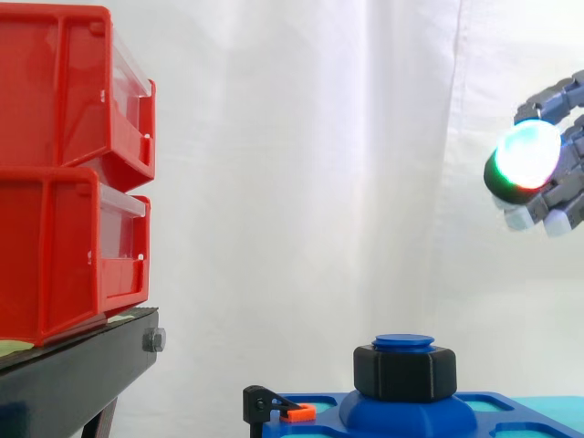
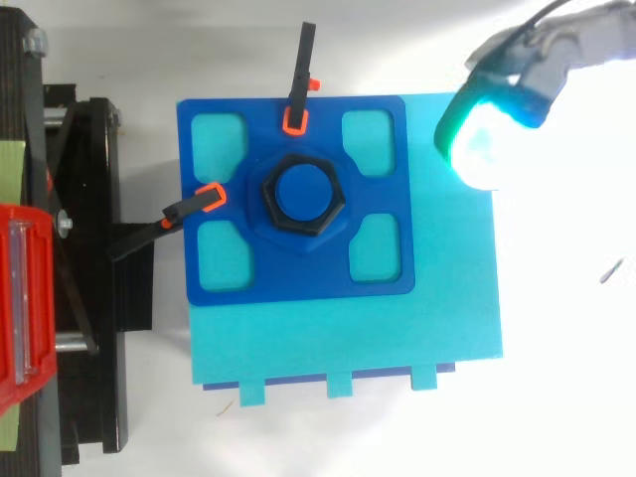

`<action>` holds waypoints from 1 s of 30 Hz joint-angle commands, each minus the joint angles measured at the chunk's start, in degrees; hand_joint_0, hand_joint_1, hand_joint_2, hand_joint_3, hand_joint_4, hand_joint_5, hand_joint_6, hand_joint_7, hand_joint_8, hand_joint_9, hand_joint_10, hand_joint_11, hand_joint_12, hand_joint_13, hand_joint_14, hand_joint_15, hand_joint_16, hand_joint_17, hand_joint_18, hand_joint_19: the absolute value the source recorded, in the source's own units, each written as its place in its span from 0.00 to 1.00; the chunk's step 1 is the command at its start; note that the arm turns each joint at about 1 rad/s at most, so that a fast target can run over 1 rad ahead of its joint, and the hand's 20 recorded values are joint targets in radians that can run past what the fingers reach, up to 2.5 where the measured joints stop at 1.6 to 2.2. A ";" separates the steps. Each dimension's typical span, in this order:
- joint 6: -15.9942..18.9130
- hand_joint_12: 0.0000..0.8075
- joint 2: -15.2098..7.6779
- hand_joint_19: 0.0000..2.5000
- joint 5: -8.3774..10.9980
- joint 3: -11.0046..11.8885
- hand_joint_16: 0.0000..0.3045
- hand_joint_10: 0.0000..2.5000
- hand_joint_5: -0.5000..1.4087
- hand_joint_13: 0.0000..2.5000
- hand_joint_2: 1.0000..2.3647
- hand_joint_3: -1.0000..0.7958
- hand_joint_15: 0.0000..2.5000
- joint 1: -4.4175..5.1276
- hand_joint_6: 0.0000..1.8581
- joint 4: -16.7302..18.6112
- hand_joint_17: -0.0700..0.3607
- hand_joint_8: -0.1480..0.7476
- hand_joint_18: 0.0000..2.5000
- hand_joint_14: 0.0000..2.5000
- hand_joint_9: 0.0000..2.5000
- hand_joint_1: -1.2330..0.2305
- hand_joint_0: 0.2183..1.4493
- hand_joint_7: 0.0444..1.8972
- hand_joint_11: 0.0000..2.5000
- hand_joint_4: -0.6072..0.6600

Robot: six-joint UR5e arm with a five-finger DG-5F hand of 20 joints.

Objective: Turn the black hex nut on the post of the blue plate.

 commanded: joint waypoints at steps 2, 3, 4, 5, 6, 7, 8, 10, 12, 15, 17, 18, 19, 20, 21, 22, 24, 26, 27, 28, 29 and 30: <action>8.88 0.45 0.61 0.10 1.70 -0.49 0.19 0.00 0.15 0.15 0.00 0.28 0.05 -0.09 0.27 -1.50 0.46 0.42 0.10 0.00 0.18 0.46 0.18 0.40 0.02 0.61; 9.40 0.45 0.61 0.10 1.70 -0.49 0.19 0.00 0.15 0.14 0.00 0.28 0.05 -0.09 0.27 -2.03 0.46 0.42 0.09 0.00 0.18 0.46 0.18 0.40 0.02 0.61; 9.93 0.44 0.52 0.09 1.61 -0.49 0.18 0.00 0.15 0.12 0.00 0.28 0.05 -0.09 0.27 -2.64 0.46 0.41 0.06 0.00 0.17 0.47 0.18 0.39 0.01 0.60; 10.28 0.44 0.61 0.09 1.53 -0.58 0.18 0.00 0.15 0.12 0.00 0.28 0.04 -0.09 0.27 -3.52 0.45 0.40 0.06 0.00 0.17 0.48 0.18 0.39 0.01 0.59; 10.28 0.47 0.61 0.08 1.53 -0.58 0.19 0.00 0.14 0.10 0.00 0.28 0.03 -0.09 0.27 -3.78 0.46 0.41 0.04 0.00 0.15 0.49 0.18 0.38 0.00 0.59; 10.02 0.47 0.61 0.07 1.35 -0.58 0.19 0.00 0.14 0.05 0.00 0.28 0.02 -0.09 0.27 -4.13 0.47 0.41 0.00 0.00 0.11 0.51 0.18 0.37 0.00 0.58; 9.76 0.48 0.61 0.06 1.26 -0.58 0.20 0.00 0.13 0.02 0.00 0.28 0.01 -0.09 0.27 -4.31 0.48 0.41 0.00 0.00 0.08 0.53 0.18 0.36 0.00 0.58; 9.14 0.48 0.52 0.05 1.44 -0.58 0.20 0.00 0.13 0.00 0.00 0.28 0.00 -0.09 0.27 -4.40 0.48 0.41 0.00 0.00 0.06 0.53 0.17 0.35 0.00 0.58; 8.44 0.46 0.61 0.05 1.44 -0.58 0.19 0.00 0.13 0.00 0.00 0.28 0.00 -0.09 0.27 -4.31 0.47 0.38 0.00 0.00 0.02 0.56 0.17 0.35 0.00 0.57; 7.91 0.44 0.61 0.04 1.44 -0.58 0.19 0.00 0.13 0.00 0.00 0.28 0.00 -0.09 0.27 -4.31 0.47 0.37 0.00 0.00 0.01 0.57 0.17 0.34 0.00 0.57; 7.82 0.44 0.61 0.03 1.44 -0.58 0.20 0.00 0.13 0.00 0.00 0.28 0.00 -0.09 0.27 -4.31 0.47 0.37 0.00 0.00 0.00 0.58 0.17 0.34 0.00 0.56; 7.82 0.44 0.61 0.02 1.44 -0.58 0.20 0.00 0.12 0.00 0.00 0.28 0.00 -0.09 0.27 -4.31 0.48 0.37 0.00 0.00 0.00 0.58 0.17 0.34 0.00 0.56; 7.82 0.44 0.61 0.02 1.44 -0.58 0.20 0.00 0.12 0.00 0.00 0.28 0.00 -0.09 0.27 -4.31 0.48 0.37 0.00 0.00 0.00 0.58 0.17 0.34 0.00 0.56; 7.82 0.44 0.61 0.02 1.44 -0.58 0.20 0.00 0.12 0.00 0.00 0.28 0.00 -0.09 0.27 -4.31 0.48 0.37 0.00 0.00 0.00 0.58 0.17 0.34 0.00 0.56; 7.82 0.44 0.61 0.02 1.44 -0.58 0.20 0.00 0.12 0.00 0.00 0.28 0.00 -0.09 0.27 -4.31 0.48 0.37 0.00 0.00 0.00 0.58 0.17 0.34 0.00 0.56; 7.82 0.44 0.61 0.02 1.44 -0.58 0.20 0.00 0.13 0.00 0.00 0.28 0.00 -0.09 0.27 -4.31 0.48 0.37 0.00 0.00 0.00 0.58 0.17 0.34 0.00 0.56; 7.82 0.44 0.61 0.03 1.44 -0.49 0.20 0.00 0.13 0.00 0.00 0.28 0.00 0.00 0.27 -4.31 0.48 0.37 0.00 0.00 0.01 0.58 0.17 0.33 0.00 0.57; 7.82 0.44 0.61 0.03 1.44 -0.58 0.19 0.00 0.13 0.00 0.00 0.28 0.00 0.00 0.27 -4.31 0.47 0.38 0.00 0.00 0.02 0.58 0.17 0.33 0.00 0.59; 7.82 0.45 0.61 0.03 1.44 -0.58 0.20 0.00 0.13 0.00 0.00 0.28 0.00 0.00 0.27 -4.31 0.47 0.38 0.00 0.00 0.02 0.58 0.17 0.33 0.00 0.60; 7.82 0.45 0.61 0.03 1.44 -0.58 0.20 0.00 0.13 0.00 0.00 0.28 0.00 0.00 0.27 -4.31 0.47 0.38 0.00 0.00 0.02 0.58 0.17 0.33 0.00 0.60; 7.82 0.45 0.61 0.02 1.44 -0.58 0.20 0.00 0.13 0.00 0.00 0.28 0.00 0.00 0.27 -4.31 0.47 0.38 0.00 0.00 0.02 0.58 0.17 0.33 0.00 0.60; 7.82 0.45 0.61 0.02 1.44 -0.58 0.20 0.00 0.14 0.00 0.00 0.28 0.00 0.00 0.27 -4.31 0.48 0.38 0.00 0.00 0.02 0.57 0.17 0.33 0.00 0.60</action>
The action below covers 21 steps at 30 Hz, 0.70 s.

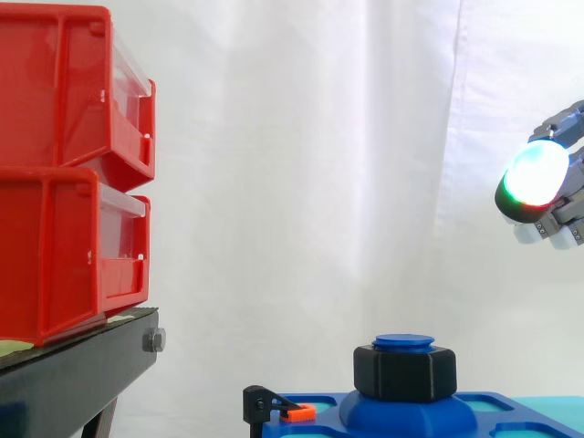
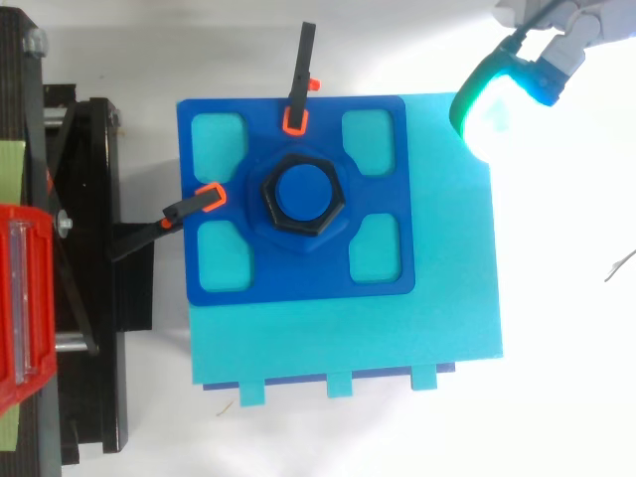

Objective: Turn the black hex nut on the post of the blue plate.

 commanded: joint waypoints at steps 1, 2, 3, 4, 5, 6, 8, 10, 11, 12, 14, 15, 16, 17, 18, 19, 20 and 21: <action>0.00 0.45 0.01 0.02 0.00 -0.01 0.20 0.00 0.14 0.00 0.00 0.28 0.00 0.01 0.27 0.00 0.48 0.38 0.00 0.00 0.03 0.55 0.17 0.31 0.00 0.60; 0.00 0.45 0.01 0.02 0.00 -0.01 0.20 0.00 0.14 0.00 0.00 0.28 0.00 0.01 0.27 0.00 0.48 0.38 0.00 0.00 0.04 0.55 0.17 0.31 0.00 0.60; 0.00 0.45 0.01 0.02 0.00 -0.01 0.20 0.00 0.14 0.00 0.00 0.28 0.00 0.01 0.27 0.00 0.48 0.37 0.00 0.00 0.03 0.55 0.17 0.29 0.00 0.59; 0.00 0.45 0.01 0.01 0.00 -0.01 0.20 0.00 0.14 0.00 0.00 0.28 0.00 0.01 0.27 0.00 0.47 0.36 0.00 0.00 0.03 0.55 0.17 0.28 0.00 0.58; 0.00 0.45 0.01 0.01 0.00 -0.01 0.20 0.00 0.14 0.00 0.00 0.28 0.00 0.01 0.27 0.00 0.47 0.36 0.00 0.00 0.03 0.55 0.17 0.28 0.00 0.58; 0.00 0.45 0.01 0.01 0.00 -0.01 0.20 0.00 0.14 0.00 0.00 0.28 0.00 0.01 0.27 0.00 0.47 0.36 0.00 0.00 0.03 0.55 0.17 0.28 0.00 0.58; 0.00 0.44 0.01 0.02 0.00 -0.01 0.19 0.00 0.14 0.00 0.00 0.28 0.00 0.01 0.27 0.00 0.47 0.35 0.00 0.00 0.02 0.56 0.17 0.28 0.00 0.56; 0.00 0.44 0.01 0.02 0.00 -0.01 0.19 0.00 0.14 0.00 0.00 0.28 0.00 0.01 0.27 0.00 0.47 0.35 0.00 0.00 0.01 0.56 0.17 0.28 0.00 0.55; 0.00 0.44 0.01 0.02 0.00 -0.01 0.19 0.00 0.14 0.00 0.00 0.28 0.00 0.01 0.27 0.00 0.47 0.35 0.00 0.00 0.01 0.56 0.17 0.30 0.00 0.55; 0.00 0.44 0.01 0.03 0.00 -0.01 0.19 0.00 0.14 0.00 0.00 0.28 0.00 0.01 0.27 0.00 0.46 0.35 0.00 0.00 0.01 0.56 0.17 0.31 0.00 0.55; 0.00 0.44 0.01 0.02 0.00 0.08 0.19 0.00 0.14 0.00 0.00 0.28 0.00 0.01 0.27 0.00 0.46 0.35 0.00 0.00 0.00 0.56 0.17 0.30 0.00 0.54; 0.00 0.44 -0.08 0.02 0.00 -0.01 0.19 0.00 0.13 0.00 0.00 0.28 0.00 0.01 0.27 0.00 0.46 0.35 0.00 0.00 0.00 0.56 0.17 0.30 0.00 0.53; 0.00 0.44 0.01 0.02 0.00 -0.01 0.19 0.00 0.13 0.00 0.00 0.28 0.00 0.10 0.27 0.00 0.46 0.35 0.00 0.00 0.00 0.56 0.17 0.31 0.00 0.53; 0.00 0.44 0.01 0.02 0.00 -0.01 0.19 0.00 0.13 0.00 0.00 0.28 0.00 0.10 0.27 0.00 0.46 0.35 0.00 0.00 0.00 0.56 0.17 0.33 0.00 0.54; 0.00 0.44 0.01 0.02 0.00 -0.01 0.19 0.00 0.13 0.00 0.00 0.28 0.00 0.01 0.27 0.00 0.46 0.34 0.00 0.00 0.00 0.56 0.17 0.33 0.00 0.54; 0.00 0.44 0.01 0.02 0.00 -0.01 0.19 0.00 0.13 0.00 0.00 0.28 0.00 0.01 0.27 0.00 0.46 0.34 0.00 0.00 0.00 0.56 0.17 0.32 0.00 0.54; 0.00 0.44 0.01 0.02 0.00 -0.01 0.19 0.00 0.13 0.00 0.00 0.28 0.00 0.01 0.27 0.00 0.46 0.34 0.00 0.00 0.00 0.56 0.17 0.30 0.00 0.53; 0.00 0.44 0.01 0.02 0.00 0.08 0.19 0.00 0.13 0.00 0.00 0.28 0.00 0.01 0.27 0.00 0.46 0.34 0.00 0.00 0.00 0.56 0.17 0.30 0.00 0.53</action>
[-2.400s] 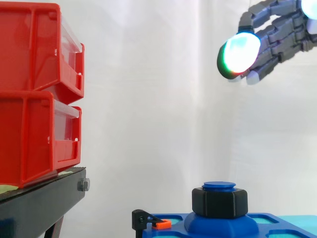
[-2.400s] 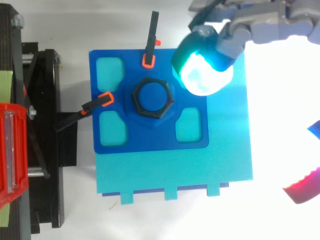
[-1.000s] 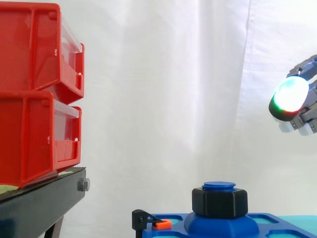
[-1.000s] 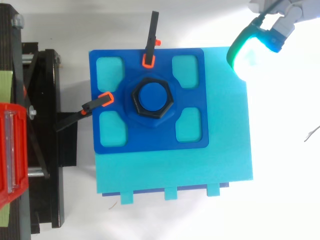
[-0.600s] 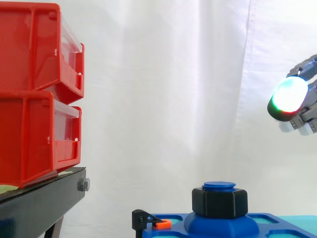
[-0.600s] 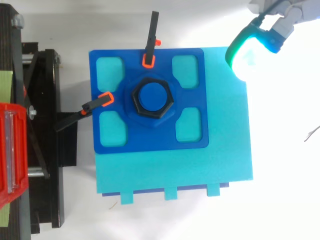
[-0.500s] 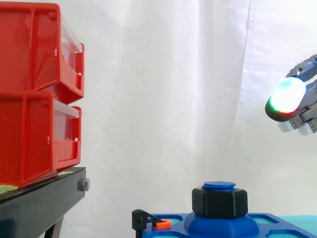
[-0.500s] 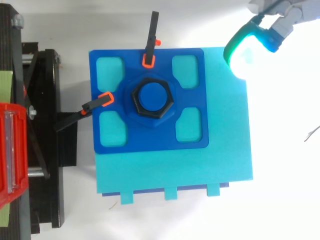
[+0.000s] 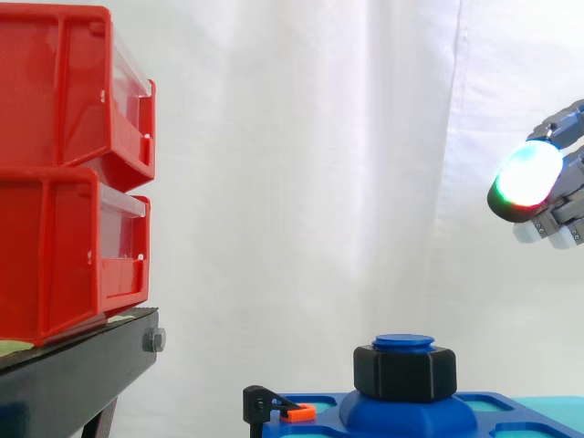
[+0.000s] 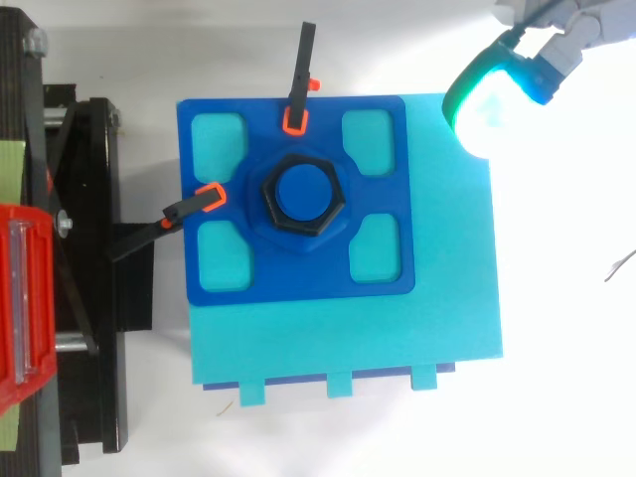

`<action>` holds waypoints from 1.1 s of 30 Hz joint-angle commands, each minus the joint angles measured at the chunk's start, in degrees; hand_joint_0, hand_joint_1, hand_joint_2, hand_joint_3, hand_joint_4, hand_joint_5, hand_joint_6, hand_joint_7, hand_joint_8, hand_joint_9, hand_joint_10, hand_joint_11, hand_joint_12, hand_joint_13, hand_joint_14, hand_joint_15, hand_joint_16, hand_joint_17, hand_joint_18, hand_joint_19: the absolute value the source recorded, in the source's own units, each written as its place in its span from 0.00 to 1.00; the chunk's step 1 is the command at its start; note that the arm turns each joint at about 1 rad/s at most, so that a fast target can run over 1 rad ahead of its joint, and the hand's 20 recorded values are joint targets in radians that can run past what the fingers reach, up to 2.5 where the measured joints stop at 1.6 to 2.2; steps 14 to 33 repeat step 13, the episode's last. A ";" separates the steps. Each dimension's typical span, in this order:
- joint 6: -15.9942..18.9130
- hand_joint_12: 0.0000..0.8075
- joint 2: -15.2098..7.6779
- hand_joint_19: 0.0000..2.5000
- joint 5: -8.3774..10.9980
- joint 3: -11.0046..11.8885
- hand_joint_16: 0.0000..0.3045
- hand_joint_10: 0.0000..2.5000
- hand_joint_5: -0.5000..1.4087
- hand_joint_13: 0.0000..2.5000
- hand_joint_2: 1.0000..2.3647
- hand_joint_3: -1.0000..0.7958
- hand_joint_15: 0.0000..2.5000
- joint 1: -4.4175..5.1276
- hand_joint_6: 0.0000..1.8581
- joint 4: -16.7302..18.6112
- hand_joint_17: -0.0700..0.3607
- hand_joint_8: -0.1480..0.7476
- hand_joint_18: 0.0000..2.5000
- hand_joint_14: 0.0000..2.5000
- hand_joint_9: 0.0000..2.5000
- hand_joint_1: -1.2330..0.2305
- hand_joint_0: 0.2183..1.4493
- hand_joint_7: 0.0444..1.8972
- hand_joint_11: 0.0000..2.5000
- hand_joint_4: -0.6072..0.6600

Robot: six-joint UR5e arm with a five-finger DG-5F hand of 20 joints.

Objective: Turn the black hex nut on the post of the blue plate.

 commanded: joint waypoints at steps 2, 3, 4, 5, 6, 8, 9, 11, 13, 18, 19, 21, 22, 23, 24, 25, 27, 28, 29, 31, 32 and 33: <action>0.00 0.44 -0.08 0.02 0.00 0.07 0.19 0.00 0.13 0.00 0.00 0.28 0.00 -0.02 0.27 0.00 0.46 0.34 0.00 0.00 0.00 0.56 0.17 0.32 0.00 0.54; 0.00 0.44 0.00 0.02 0.00 -0.01 0.19 0.00 0.13 0.00 0.00 0.28 0.00 -0.02 0.27 0.00 0.46 0.34 0.00 0.00 0.00 0.56 0.17 0.32 0.00 0.54; 0.00 0.44 0.00 0.02 0.00 -0.01 0.19 0.00 0.13 0.00 0.00 0.28 0.00 -0.02 0.27 0.00 0.46 0.34 0.00 0.00 0.00 0.55 0.17 0.30 0.00 0.53; 0.00 0.44 0.00 0.02 0.00 -0.01 0.19 0.00 0.13 0.00 0.00 0.28 0.00 -0.02 0.27 0.00 0.46 0.34 0.00 0.00 0.00 0.55 0.17 0.30 0.00 0.53; 0.00 0.44 0.00 0.02 0.00 -0.01 0.19 0.00 0.14 0.00 0.00 0.28 0.00 -0.02 0.27 0.00 0.46 0.34 0.00 0.00 0.00 0.55 0.17 0.30 0.00 0.53; 0.00 0.43 0.00 0.02 0.00 -0.01 0.19 0.00 0.13 0.00 0.00 0.28 0.00 -0.02 0.27 0.00 0.46 0.34 0.00 0.00 0.00 0.55 0.17 0.32 0.00 0.53; 0.00 0.43 0.00 0.02 0.00 -0.01 0.19 0.00 0.13 0.00 0.00 0.28 0.00 -0.02 0.27 0.00 0.46 0.34 0.00 0.00 0.00 0.55 0.17 0.30 0.00 0.53; 0.00 0.43 0.00 0.02 0.00 -0.01 0.19 0.00 0.14 0.00 0.00 0.28 0.00 -0.02 0.27 0.00 0.46 0.34 0.00 0.00 0.00 0.55 0.17 0.30 0.00 0.53; 0.00 0.43 -0.08 0.02 0.00 -0.01 0.19 0.00 0.13 0.00 0.00 0.28 0.00 -0.02 0.27 0.00 0.46 0.34 0.00 0.00 0.00 0.55 0.17 0.32 0.00 0.53; 0.00 0.43 -0.08 0.02 0.00 -0.01 0.19 0.00 0.13 0.00 0.00 0.28 0.00 -0.02 0.27 0.00 0.46 0.34 0.00 0.00 0.00 0.55 0.17 0.32 0.00 0.53; 0.00 0.43 -0.08 0.02 0.00 -0.01 0.19 0.00 0.13 0.00 0.00 0.28 0.00 -0.02 0.27 0.00 0.46 0.34 0.00 0.00 0.00 0.55 0.17 0.32 0.00 0.53; 0.00 0.43 -0.08 0.02 0.00 -0.01 0.19 0.00 0.13 0.00 0.00 0.28 0.00 -0.02 0.27 0.00 0.46 0.34 0.00 0.00 0.00 0.55 0.17 0.32 0.00 0.53; 0.00 0.43 -0.08 0.02 0.00 -0.01 0.19 0.00 0.13 0.00 0.00 0.28 0.00 -0.02 0.27 0.00 0.46 0.34 0.00 0.00 0.00 0.55 0.17 0.32 0.00 0.53; 0.00 0.43 -0.08 0.02 0.00 -0.01 0.19 0.00 0.13 0.00 0.00 0.28 0.00 -0.02 0.27 0.00 0.46 0.34 0.00 0.00 0.00 0.55 0.17 0.32 0.00 0.53; 0.00 0.43 -0.08 0.02 0.00 -0.01 0.19 0.00 0.13 0.00 0.00 0.28 0.00 -0.02 0.27 0.00 0.46 0.34 0.00 0.00 0.00 0.55 0.17 0.32 0.00 0.53; 0.00 0.43 -0.08 0.02 0.00 -0.01 0.19 0.00 0.13 0.00 0.00 0.28 0.00 -0.02 0.27 0.00 0.46 0.34 0.00 0.00 0.00 0.55 0.17 0.32 0.00 0.53; 0.00 0.43 -0.08 0.02 0.00 -0.01 0.19 0.00 0.13 0.00 0.00 0.28 0.00 -0.02 0.27 0.00 0.46 0.34 0.00 0.00 0.00 0.55 0.17 0.32 0.00 0.53; 0.00 0.43 -0.08 0.02 0.00 -0.01 0.19 0.00 0.13 0.00 0.00 0.28 0.00 -0.02 0.27 0.00 0.46 0.34 0.00 0.00 0.00 0.55 0.17 0.32 0.00 0.53; 0.00 0.43 -0.08 0.02 0.00 -0.01 0.19 0.00 0.13 0.00 0.00 0.28 0.00 -0.02 0.27 0.00 0.46 0.34 0.00 0.00 0.00 0.55 0.17 0.32 0.00 0.53; 0.00 0.43 -0.08 0.02 0.00 -0.01 0.19 0.00 0.13 0.00 0.00 0.28 0.00 -0.02 0.27 0.00 0.46 0.34 0.00 0.00 0.00 0.55 0.17 0.32 0.00 0.53; 0.00 0.43 -0.08 0.02 0.00 -0.01 0.19 0.00 0.13 0.00 0.00 0.28 0.00 -0.02 0.27 0.00 0.46 0.34 0.00 0.00 0.00 0.55 0.17 0.32 0.00 0.53; 0.00 0.43 -0.08 0.02 0.00 -0.01 0.19 0.00 0.13 0.00 0.00 0.28 0.00 -0.02 0.27 0.00 0.46 0.34 0.00 0.00 0.00 0.55 0.17 0.32 0.00 0.53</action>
